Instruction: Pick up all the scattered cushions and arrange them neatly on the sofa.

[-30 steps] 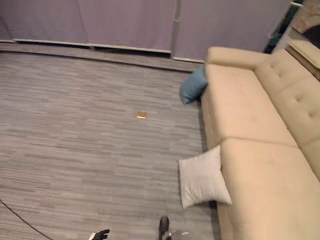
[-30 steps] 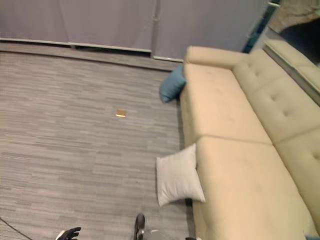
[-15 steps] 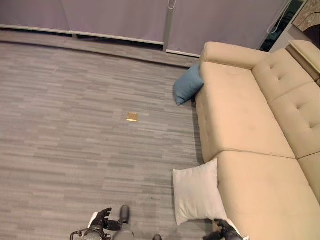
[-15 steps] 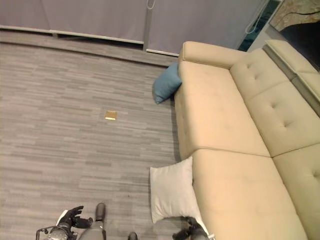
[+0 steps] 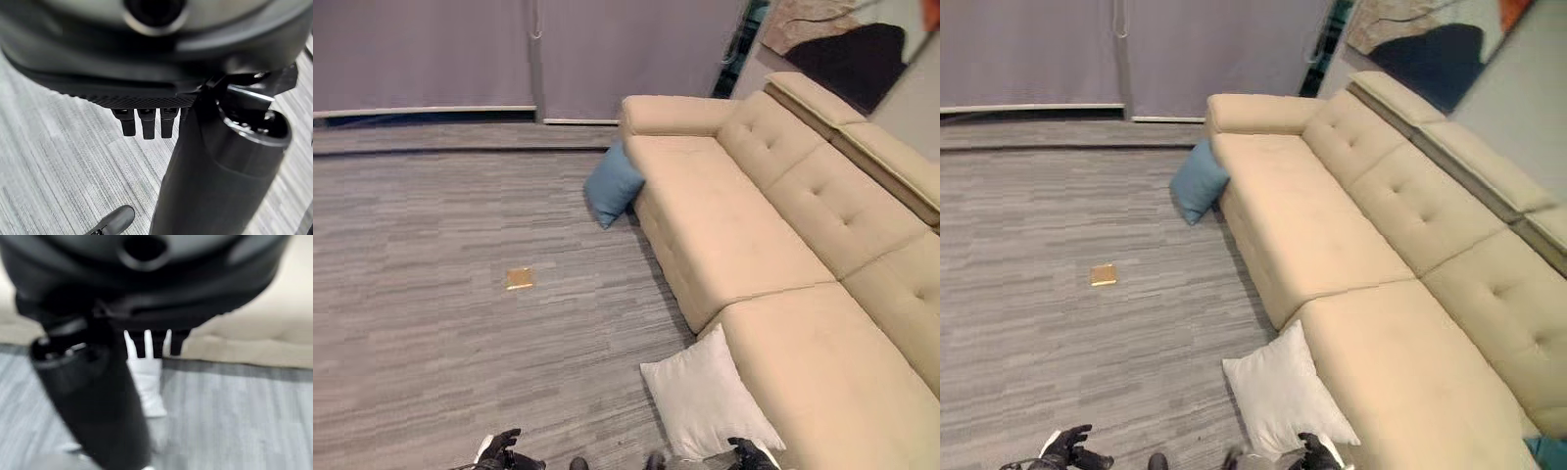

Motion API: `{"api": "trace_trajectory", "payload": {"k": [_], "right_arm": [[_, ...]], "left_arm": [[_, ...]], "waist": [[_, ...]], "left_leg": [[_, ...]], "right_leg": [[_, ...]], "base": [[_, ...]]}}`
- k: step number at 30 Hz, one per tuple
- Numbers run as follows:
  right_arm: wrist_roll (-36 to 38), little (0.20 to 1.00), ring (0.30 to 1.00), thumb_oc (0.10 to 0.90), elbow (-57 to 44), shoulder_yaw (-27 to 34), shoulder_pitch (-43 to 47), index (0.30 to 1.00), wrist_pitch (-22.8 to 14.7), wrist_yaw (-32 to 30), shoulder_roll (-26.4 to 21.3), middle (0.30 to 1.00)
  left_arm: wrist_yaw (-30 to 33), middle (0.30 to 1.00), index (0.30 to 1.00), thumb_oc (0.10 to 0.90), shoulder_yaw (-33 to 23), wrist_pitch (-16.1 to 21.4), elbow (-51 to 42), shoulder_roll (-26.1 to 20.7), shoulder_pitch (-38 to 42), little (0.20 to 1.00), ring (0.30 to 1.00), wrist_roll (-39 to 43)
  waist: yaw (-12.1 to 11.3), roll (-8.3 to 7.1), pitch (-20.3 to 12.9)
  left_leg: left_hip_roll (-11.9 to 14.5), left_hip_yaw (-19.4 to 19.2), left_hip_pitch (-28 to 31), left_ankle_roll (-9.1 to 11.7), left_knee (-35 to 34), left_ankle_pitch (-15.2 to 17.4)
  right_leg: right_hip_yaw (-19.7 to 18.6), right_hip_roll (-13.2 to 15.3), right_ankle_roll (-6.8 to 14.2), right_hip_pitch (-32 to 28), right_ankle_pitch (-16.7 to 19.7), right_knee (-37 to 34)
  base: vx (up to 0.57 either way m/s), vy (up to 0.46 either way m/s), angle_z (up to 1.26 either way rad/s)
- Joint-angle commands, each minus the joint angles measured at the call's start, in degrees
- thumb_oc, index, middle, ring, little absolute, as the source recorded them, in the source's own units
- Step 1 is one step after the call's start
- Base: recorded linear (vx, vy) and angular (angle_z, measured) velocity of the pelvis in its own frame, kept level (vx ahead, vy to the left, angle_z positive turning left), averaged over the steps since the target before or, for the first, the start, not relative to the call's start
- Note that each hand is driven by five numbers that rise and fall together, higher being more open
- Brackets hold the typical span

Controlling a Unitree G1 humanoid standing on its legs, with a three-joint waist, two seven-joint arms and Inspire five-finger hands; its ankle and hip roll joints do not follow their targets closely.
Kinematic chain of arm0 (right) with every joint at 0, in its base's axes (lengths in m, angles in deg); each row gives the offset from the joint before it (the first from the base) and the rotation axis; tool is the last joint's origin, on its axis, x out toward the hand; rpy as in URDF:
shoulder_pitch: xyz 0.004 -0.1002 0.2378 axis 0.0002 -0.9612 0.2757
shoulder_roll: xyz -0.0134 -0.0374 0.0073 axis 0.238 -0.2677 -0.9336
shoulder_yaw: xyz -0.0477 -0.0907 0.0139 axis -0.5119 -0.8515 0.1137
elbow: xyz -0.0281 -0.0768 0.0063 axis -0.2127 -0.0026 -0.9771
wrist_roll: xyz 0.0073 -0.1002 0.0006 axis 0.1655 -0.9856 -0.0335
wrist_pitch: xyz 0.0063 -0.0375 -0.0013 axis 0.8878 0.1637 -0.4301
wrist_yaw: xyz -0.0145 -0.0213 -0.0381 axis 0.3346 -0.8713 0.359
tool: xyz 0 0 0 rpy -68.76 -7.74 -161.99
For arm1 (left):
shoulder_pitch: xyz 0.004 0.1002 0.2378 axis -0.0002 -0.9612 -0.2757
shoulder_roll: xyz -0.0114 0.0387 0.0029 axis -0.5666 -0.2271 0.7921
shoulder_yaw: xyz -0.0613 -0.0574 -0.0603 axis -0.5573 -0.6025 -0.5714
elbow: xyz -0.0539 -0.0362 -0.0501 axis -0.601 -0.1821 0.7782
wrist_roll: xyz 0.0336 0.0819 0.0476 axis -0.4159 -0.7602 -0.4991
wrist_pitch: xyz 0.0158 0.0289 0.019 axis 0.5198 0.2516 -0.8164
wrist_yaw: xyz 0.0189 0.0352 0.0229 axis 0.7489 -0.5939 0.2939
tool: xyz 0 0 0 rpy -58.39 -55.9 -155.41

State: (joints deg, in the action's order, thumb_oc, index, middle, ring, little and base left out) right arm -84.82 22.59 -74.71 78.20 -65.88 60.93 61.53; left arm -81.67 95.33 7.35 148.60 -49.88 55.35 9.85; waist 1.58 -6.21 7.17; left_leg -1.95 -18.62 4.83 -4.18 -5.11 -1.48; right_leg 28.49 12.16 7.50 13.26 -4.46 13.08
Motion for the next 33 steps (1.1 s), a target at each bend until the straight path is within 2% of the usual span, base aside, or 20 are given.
{"api": "trace_trajectory", "payload": {"k": [1, 2, 4, 5, 6, 7, 8, 11, 12, 13, 14, 15, 16, 17, 18, 20, 22, 27, 31, 33], "right_arm": [[0.0, 0.900, 0.900, 0.800, -0.4, -0.4, 3.0, 0.900, -0.8, -0.5, -1.5, 0.900], [0.2, 0.900, 0.900, 0.800, -0.4, -0.3, 2.6, 0.900, -0.9, -0.5, -1.5, 0.900], [1.0, 0.900, 0.900, 0.800, 0.1, 0.1, 1.7, 0.900, -0.8, -0.6, -1.9, 0.900], [1.4, 0.900, 0.900, 0.800, 0.2, 0.4, 1.5, 0.900, -1.0, -0.7, -1.9, 0.900], [1.5, 0.900, 0.900, 0.800, 0.2, 0.3, 1.4, 0.900, -1.1, -1.0, -2.4, 0.900], [1.5, 0.900, 0.900, 0.800, 0.2, 0.3, 1.4, 0.900, -1.1, -1.0, -2.4, 0.900], [2.6, 0.900, 0.900, 0.800, 0.0, 0.2, 1.6, 0.900, -1.1, -0.8, -2.7, 0.900], [2.9, 0.900, 0.900, 0.800, -0.1, 0.1, 1.9, 0.900, -1.2, -0.9, -3.4, 0.900], [2.9, 0.900, 0.900, 0.800, -0.1, 0.2, 1.9, 0.900, -1.2, -0.9, -3.4, 0.900], [2.9, 0.900, 0.900, 0.800, -0.2, 0.0, 2.1, 0.900, -1.3, -1.2, -3.7, 0.900], [2.9, 0.900, 0.900, 0.800, -0.2, 0.0, 2.1, 0.900, -1.3, -1.2, -3.7, 0.900], [2.8, 0.900, 0.900, 0.800, -0.1, -0.2, 2.3, 0.900, -1.4, -1.5, -3.9, 0.900], [2.8, 0.900, 0.900, 0.800, 0.1, -0.1, 2.5, 0.900, -1.5, -1.7, -3.9, 0.900], [2.8, 0.900, 0.900, 0.800, 0.1, -0.1, 2.5, 0.900, -1.5, -1.7, -3.9, 0.900], [3.1, 0.900, 0.900, 0.800, 0.3, 0.1, 2.6, 0.900, -1.5, -1.9, -4.2, 0.900], [3.0, 0.900, 0.900, 0.800, 0.4, 0.1, 2.6, 0.900, -1.5, -1.9, -4.3, 0.900], [2.7, 0.900, 0.900, 0.800, 0.9, 0.6, 2.1, 0.900, -1.2, -1.5, -4.1, 0.900], [2.3, 0.900, 0.900, 0.800, 0.9, 0.3, 2.4, 0.900, -0.6, -1.0, -3.2, 0.900], [2.3, 0.900, 0.900, 0.800, 0.5, 0.1, 2.9, 0.900, -0.4, -0.9, -2.9, 0.900], [1.8, 0.900, 0.900, 0.800, -0.5, -0.5, 4.1, 0.900, -0.9, -1.2, -2.7, 0.900]], "left_arm": [[0.6, 0.900, 0.900, 0.800, -1.2, 1.1, -0.8, -1.5, 2.0, 0.900, 0.900, 0.3], [0.5, 0.900, 0.900, 0.800, -1.1, 1.1, -0.7, -1.6, 2.0, 0.900, 0.900, -0.2], [-0.1, 0.900, 0.900, 0.800, -1.0, 1.2, -0.7, -1.3, 1.5, 0.900, 0.900, -0.9], [-0.1, 0.900, 0.900, 0.800, -0.7, 1.2, -0.5, -1.0, 1.5, 0.900, 0.900, -1.2], [-0.4, 0.900, 0.900, 0.800, -0.1, 1.2, -0.8, -1.0, 1.5, 0.900, 0.900, -1.8], [-0.4, 0.900, 0.900, 0.800, -0.1, 1.2, -0.8, -1.0, 1.5, 0.900, 0.900, -1.8], [-0.3, 0.900, 0.900, 0.800, 0.3, 1.2, -1.0, -0.6, 2.1, 0.900, 0.900, -1.2], [-0.1, 0.900, 0.900, 0.800, 0.8, 1.2, -0.8, 0.3, 2.1, 0.900, 0.900, -0.3], [-0.1, 0.900, 0.900, 0.800, 0.8, 1.2, -0.8, 0.3, 2.1, 0.900, 0.900, -0.3], [0.0, 0.900, 0.900, 0.800, 1.2, 1.2, -0.9, 0.7, 2.3, 0.900, 0.900, -0.2], [0.0, 0.900, 0.900, 0.800, 1.2, 1.2, -0.9, 0.7, 2.3, 0.900, 0.900, -0.2], [0.1, 0.900, 0.900, 0.800, 1.1, 1.5, -0.5, 1.0, 2.4, 0.900, 0.900, 0.6], [0.4, 0.900, 0.900, 0.800, 1.0, 1.7, -0.4, 1.2, 2.6, 0.900, 0.900, 1.5], [0.4, 0.900, 0.900, 0.800, 1.0, 1.7, -0.4, 1.2, 2.6, 0.900, 0.900, 1.5], [0.8, 0.900, 0.900, 0.800, 1.0, 1.8, -0.3, 1.7, 2.9, 0.900, 0.900, 2.8], [0.7, 0.900, 0.900, 0.800, 1.1, 1.9, -0.2, 1.9, 3.0, 0.900, 0.900, 3.0], [0.1, 0.900, 0.900, 0.800, 0.7, 1.5, 0.4, 2.5, 2.1, 0.900, 0.900, 2.3], [-0.4, 0.900, 0.900, 0.800, 0.8, 1.4, 0.6, 2.3, 1.8, 0.900, 0.900, 1.3], [-0.4, 0.900, 0.900, 0.800, 0.9, 1.4, 0.3, 1.9, 2.1, 0.900, 0.900, 1.0], [-0.2, 0.900, 0.900, 0.800, 0.9, 1.4, 0.1, 1.2, 2.5, 0.900, 0.900, 1.4]], "waist": [[-1.0, -0.54, 0.3], [-0.5, -1.03, -0.2], [0.0, -1.94, -1.5], [0.4, -2.29, -1.6], [0.2, -3.05, -1.3], [0.2, -3.04, -1.3], [-0.3, -3.23, -0.7], [-1.0, -3.51, -0.7], [-0.9, -3.67, -0.9], [-1.5, -3.25, -0.6], [-1.4, -3.37, -0.8], [-2.5, -2.64, -0.4], [-2.9, -2.52, -0.4], [-2.9, -2.51, -0.3], [-3.3, -2.11, -0.1], [-3.3, -1.88, 0.1], [-2.6, -0.54, -1.3], [-2.1, 0.21, -1.5], [-2.2, 0.71, -1.1], [-4.0, 1.67, -0.1]], "left_leg": [[3.0, 7.4, 0.9, 4.3, 6.2, 9.5], [2.7, 7.7, 1.3, 4.6, 6.4, 10.0], [2.9, 6.4, 1.5, 5.7, 9.9, 11.1], [3.9, 5.9, 0.8, 6.9, 13.6, 10.4], [5.8, 5.4, -1.9, 8.3, 22.8, 8.4], [5.8, 5.4, -1.9, 8.4, 22.8, 8.4], [5.8, 7.3, -5.0, 8.2, 28.2, 7.2], [4.4, 11.5, -7.7, 7.0, 24.3, 9.7], [4.2, 11.5, -7.7, 7.0, 23.9, 9.4], [4.2, 14.4, -8.1, 7.2, 18.8, 9.4], [4.1, 14.4, -8.2, 7.1, 18.5, 9.1], [2.9, 21.2, -8.8, 7.8, 13.5, 6.6], [2.0, 24.9, -10.1, 8.2, 12.8, 5.2], [2.0, 24.9, -10.0, 8.2, 12.8, 5.3], [0.5, 30.3, -11.5, 8.7, 11.9, 3.8], [0.1, 31.1, -11.7, 8.7, 12.0, 3.5], [1.2, 29.5, -8.0, 7.8, 7.8, 3.7], [1.0, 24.5, -5.0, 5.8, 6.0, 4.1], [0.7, 21.8, -4.1, 4.7, 5.1, 4.4], [1.6, 18.0, -3.9, 4.6, 4.0, 4.2]], "right_leg": [[-2.9, -3.4, 0.0, -6.6, 4.6, -3.3], [-5.3, -4.9, -0.1, -7.4, 4.4, -5.2], [-7.3, -7.0, -1.0, -10.7, 4.3, -9.5], [-8.4, -7.7, -1.5, -11.8, 4.5, -10.7], [-9.6, -8.6, -2.6, -13.8, 4.6, -12.6], [-9.6, -8.6, -2.6, -13.8, 4.6, -12.6], [-12.0, -9.6, -3.8, -14.8, 4.0, -13.3], [-15.8, -9.7, -3.2, -15.7, 3.3, -13.8], [-15.7, -9.6, -3.2, -15.5, 3.3, -13.8], [-18.3, -9.9, -2.9, -16.2, 2.6, -13.8], [-18.2, -9.8, -2.9, -16.0, 2.7, -13.7], [-21.4, -11.0, -3.1, -16.8, 2.1, -13.4], [-22.7, -11.3, -3.2, -16.8, 2.1, -13.3], [-22.7, -11.3, -3.2, -16.9, 2.0, -13.3], [-25.4, -11.9, -3.1, -17.2, 1.9, -13.2], [-26.4, -11.9, -3.0, -17.4, 1.8, -13.0], [-28.6, -11.9, -2.4, -17.3, 1.3, -12.3], [-32.2, -10.0, -0.5, -15.0, 2.3, -9.6], [-32.8, -9.2, 0.9, -13.0, 3.2, -8.2], [-22.0, -6.1, 0.9, -10.5, 3.5, -5.7]], "base": [[0.16, -0.053, -0.77], [0.22, -0.089, -0.28], [0.26, -0.126, 0.18], [0.18, -0.156, 0.07], [0.12, -0.123, -0.15], [0.09, -0.107, -0.34], [0.03, -0.014, -0.46], [0.07, 0.045, -0.85], [0.12, 0.103, -1.17], [0.08, 0.068, -0.99], [0.16, 0.131, -0.65], [0.11, 0.089, -0.65], [0.11, 0.089, -0.61], [0.08, 0.106, -0.77], [0.05, 0.079, -1.03], [0.06, 0.119, -1.03], [0.12, 0.299, -0.73], [0.04, 0.239, -0.68], [-0.04, 0.134, -0.96], [-0.11, 0.101, -0.89]]}}
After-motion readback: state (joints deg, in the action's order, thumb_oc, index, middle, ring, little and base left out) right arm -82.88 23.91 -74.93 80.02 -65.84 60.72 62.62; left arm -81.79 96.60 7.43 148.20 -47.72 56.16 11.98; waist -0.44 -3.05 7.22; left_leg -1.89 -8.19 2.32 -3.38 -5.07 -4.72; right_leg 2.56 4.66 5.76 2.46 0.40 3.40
